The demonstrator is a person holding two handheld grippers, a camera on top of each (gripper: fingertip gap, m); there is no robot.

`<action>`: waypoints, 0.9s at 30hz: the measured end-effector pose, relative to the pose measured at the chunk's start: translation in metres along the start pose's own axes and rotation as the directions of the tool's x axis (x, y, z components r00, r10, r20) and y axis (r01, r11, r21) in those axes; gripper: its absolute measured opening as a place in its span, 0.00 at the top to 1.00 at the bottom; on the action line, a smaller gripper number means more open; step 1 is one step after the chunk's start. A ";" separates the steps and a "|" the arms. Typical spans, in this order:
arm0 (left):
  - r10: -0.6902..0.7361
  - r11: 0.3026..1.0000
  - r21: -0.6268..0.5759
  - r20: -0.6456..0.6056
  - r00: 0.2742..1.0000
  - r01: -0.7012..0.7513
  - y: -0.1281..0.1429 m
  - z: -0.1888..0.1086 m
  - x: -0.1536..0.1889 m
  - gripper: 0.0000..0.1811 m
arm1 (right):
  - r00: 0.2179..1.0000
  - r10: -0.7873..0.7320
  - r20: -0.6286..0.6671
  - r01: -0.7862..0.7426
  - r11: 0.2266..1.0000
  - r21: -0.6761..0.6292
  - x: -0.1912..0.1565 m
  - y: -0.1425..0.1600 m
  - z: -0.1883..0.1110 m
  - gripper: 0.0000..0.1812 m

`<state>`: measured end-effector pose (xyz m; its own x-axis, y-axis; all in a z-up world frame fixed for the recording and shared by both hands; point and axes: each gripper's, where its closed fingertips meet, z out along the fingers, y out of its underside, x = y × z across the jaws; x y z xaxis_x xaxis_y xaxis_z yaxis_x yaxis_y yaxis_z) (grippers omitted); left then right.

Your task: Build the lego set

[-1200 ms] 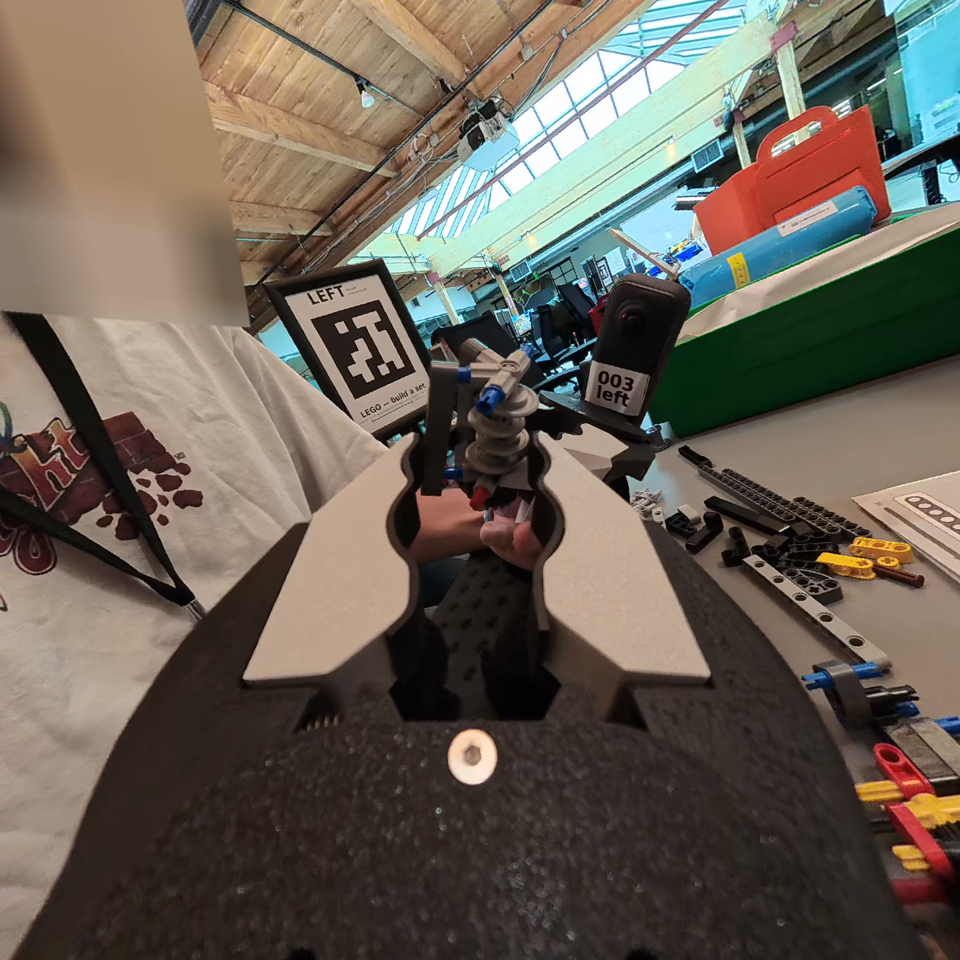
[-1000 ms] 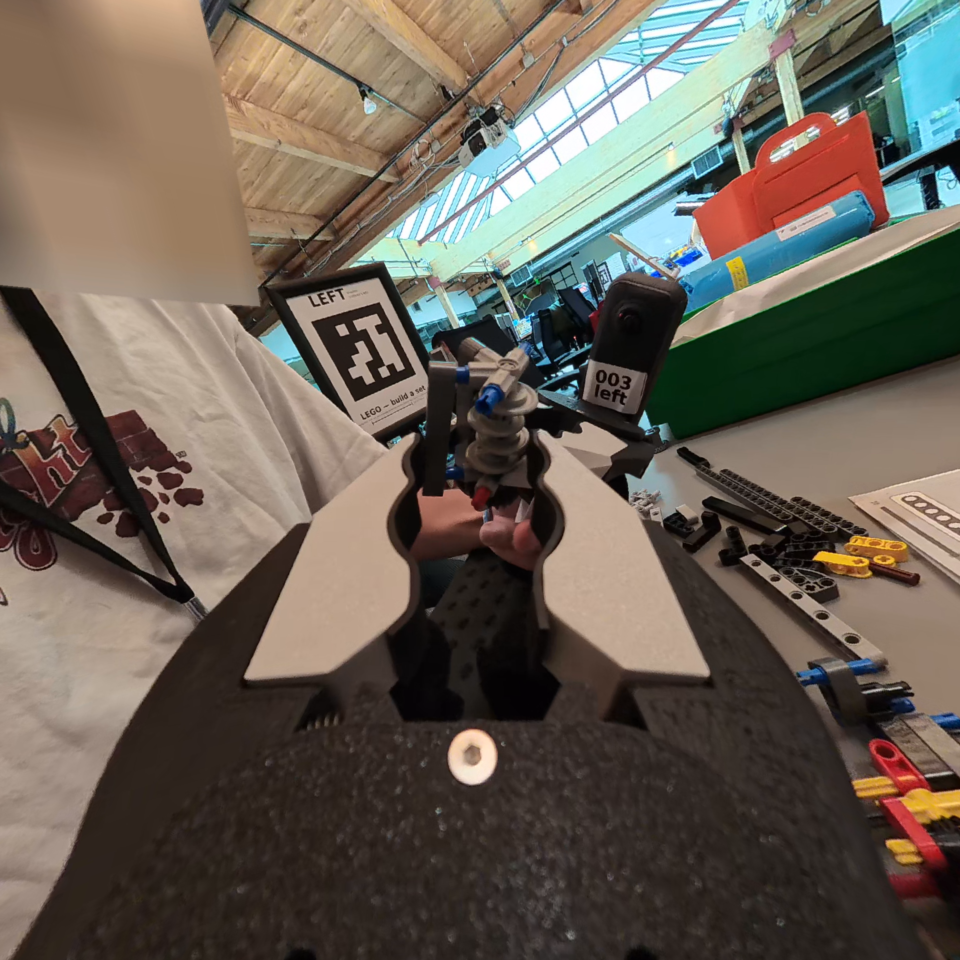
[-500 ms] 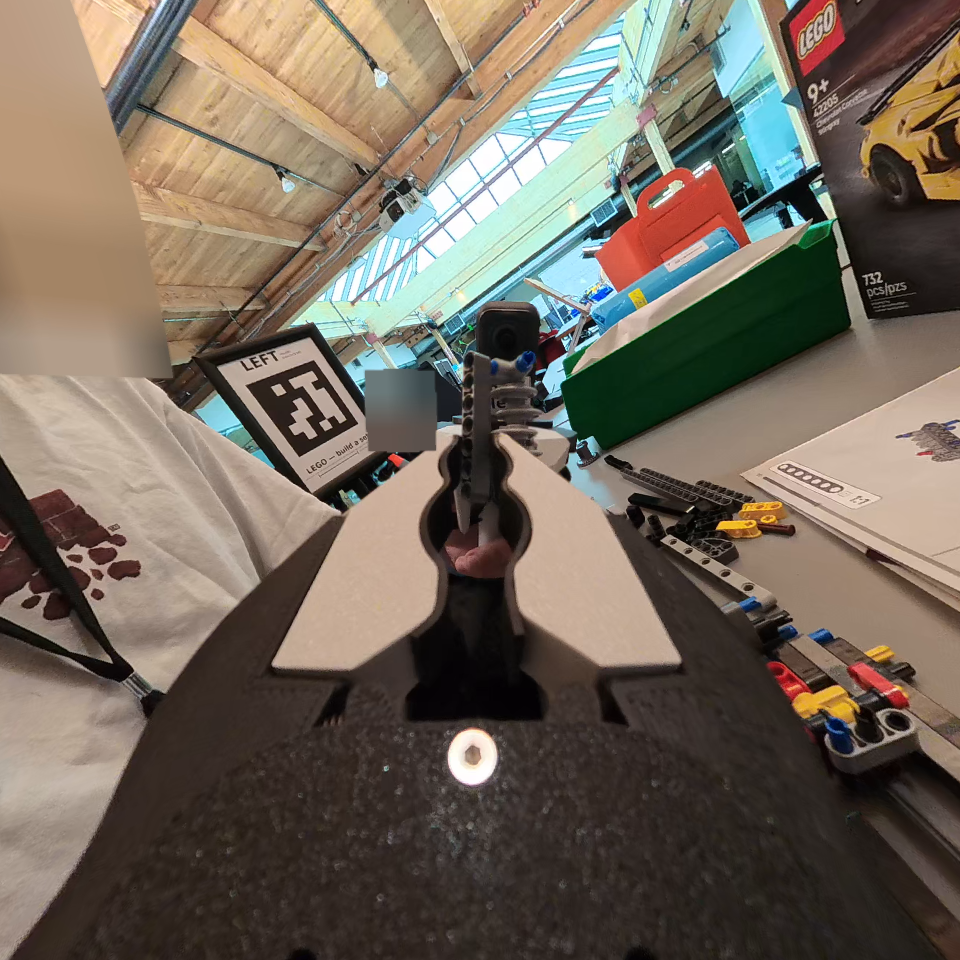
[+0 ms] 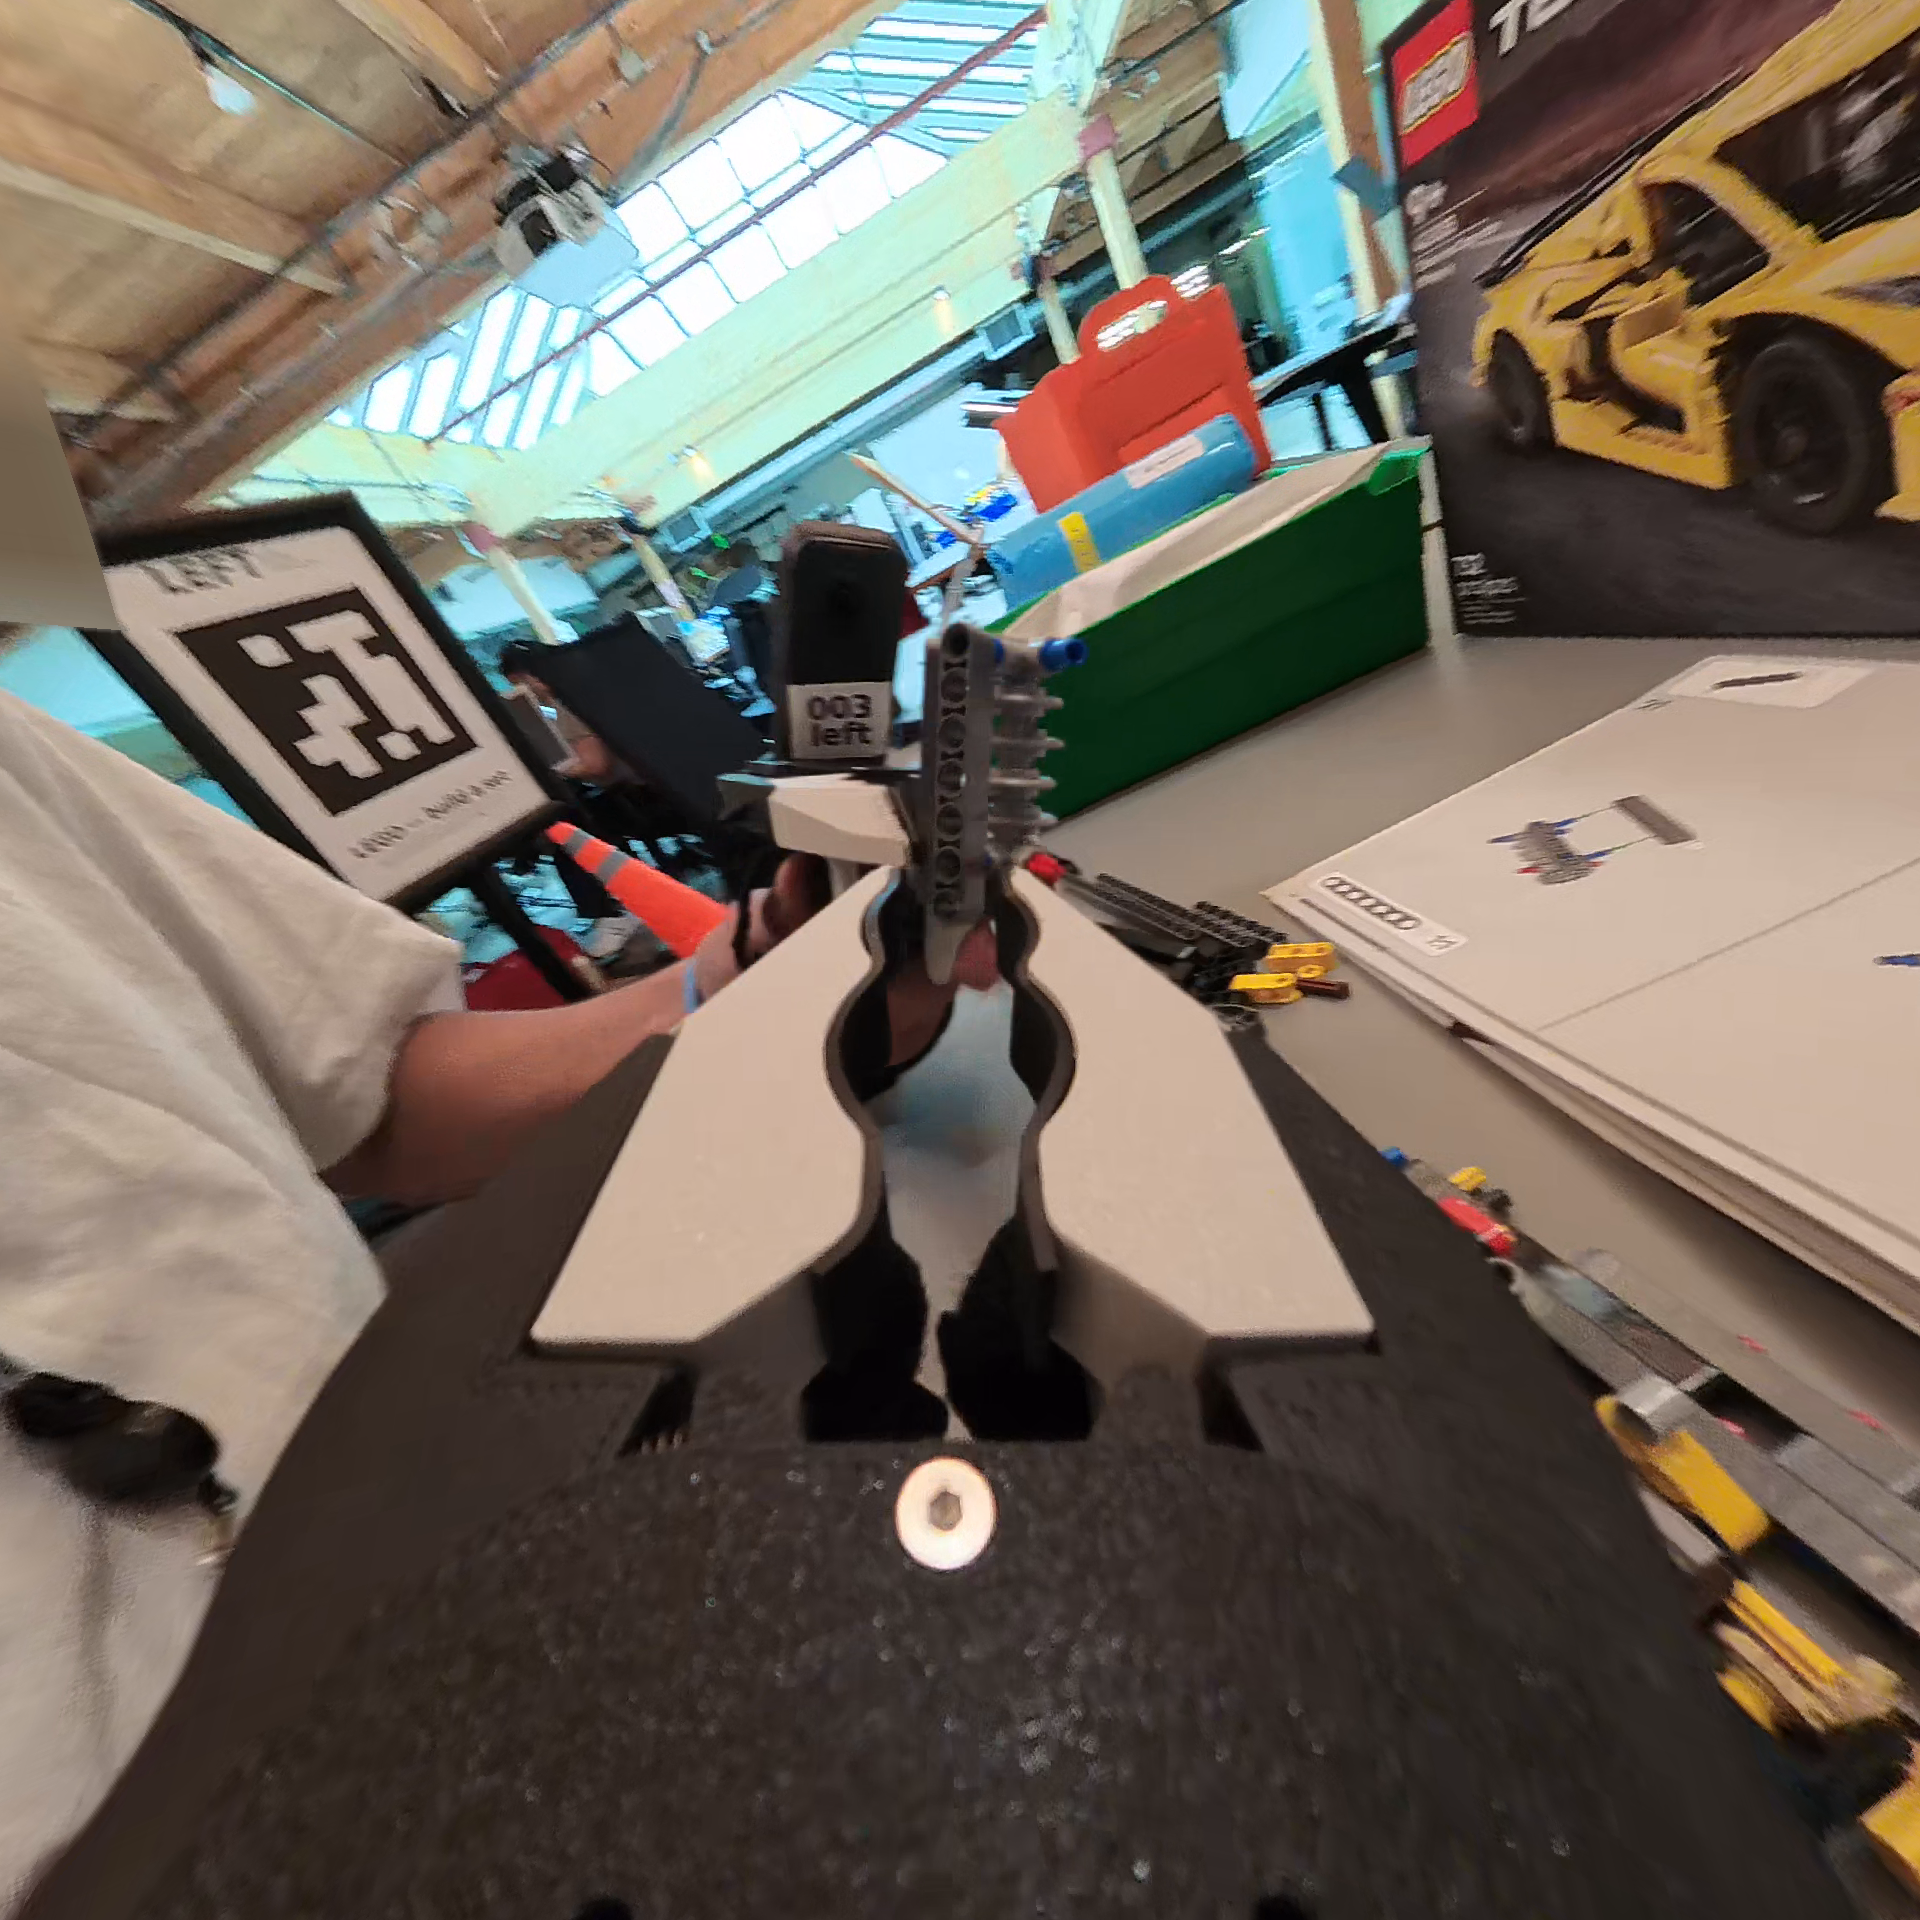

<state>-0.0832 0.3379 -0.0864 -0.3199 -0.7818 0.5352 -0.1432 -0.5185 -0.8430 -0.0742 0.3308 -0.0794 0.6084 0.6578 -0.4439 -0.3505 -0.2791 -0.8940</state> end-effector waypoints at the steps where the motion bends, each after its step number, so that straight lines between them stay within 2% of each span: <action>1: 0.024 1.000 -0.013 0.018 1.000 -0.024 0.002 0.001 -0.001 0.88 | 0.999 -0.036 -0.032 0.035 0.999 -0.005 0.001 0.000 0.000 0.90; 4: 0.135 0.990 -0.065 0.105 0.985 -0.128 0.009 0.004 -0.007 0.88 | 0.979 -0.152 -0.134 0.151 0.988 -0.015 0.005 -0.007 0.003 0.88; 8: 0.267 0.959 -0.142 0.178 0.947 -0.244 0.018 0.009 -0.011 0.88 | 0.939 -0.242 -0.243 0.243 0.970 -0.029 0.010 -0.017 0.005 0.94; 12: 0.291 0.951 -0.165 0.198 0.936 -0.261 0.021 0.011 -0.013 0.88 | 0.930 -0.258 -0.263 0.257 0.966 -0.040 0.012 -0.017 0.005 0.96; 14: 0.285 0.957 -0.123 0.217 0.934 -0.263 0.012 0.009 -0.013 0.78 | 0.933 -0.257 -0.250 0.250 0.966 -0.059 0.011 -0.014 0.003 0.96; 16: 0.302 0.953 -0.077 0.216 0.929 -0.292 0.004 0.007 -0.009 0.74 | 0.932 -0.274 -0.237 0.258 0.961 -0.094 0.009 -0.008 0.003 0.96; 19: 0.338 0.941 -0.073 0.190 0.922 -0.330 0.004 0.008 -0.001 0.77 | 0.942 -0.278 -0.190 0.255 0.957 -0.138 0.002 0.004 0.007 0.97; 21: 0.343 0.939 -0.088 0.154 0.927 -0.333 0.008 0.009 0.004 0.87 | 0.946 -0.264 -0.186 0.242 0.961 -0.130 0.002 0.007 0.007 0.96; 27: 0.392 0.920 -0.115 0.212 0.895 -0.376 0.008 0.009 -0.002 0.87 | 0.937 -0.268 -0.223 0.246 0.962 -0.121 0.007 0.007 0.007 0.97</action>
<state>-0.0757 0.3322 -0.0943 -0.1444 -0.9765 0.1600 -0.1194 -0.1433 -0.9825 -0.0780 0.3384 -0.0886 0.8230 0.5354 -0.1899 -0.1011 -0.1909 -0.9764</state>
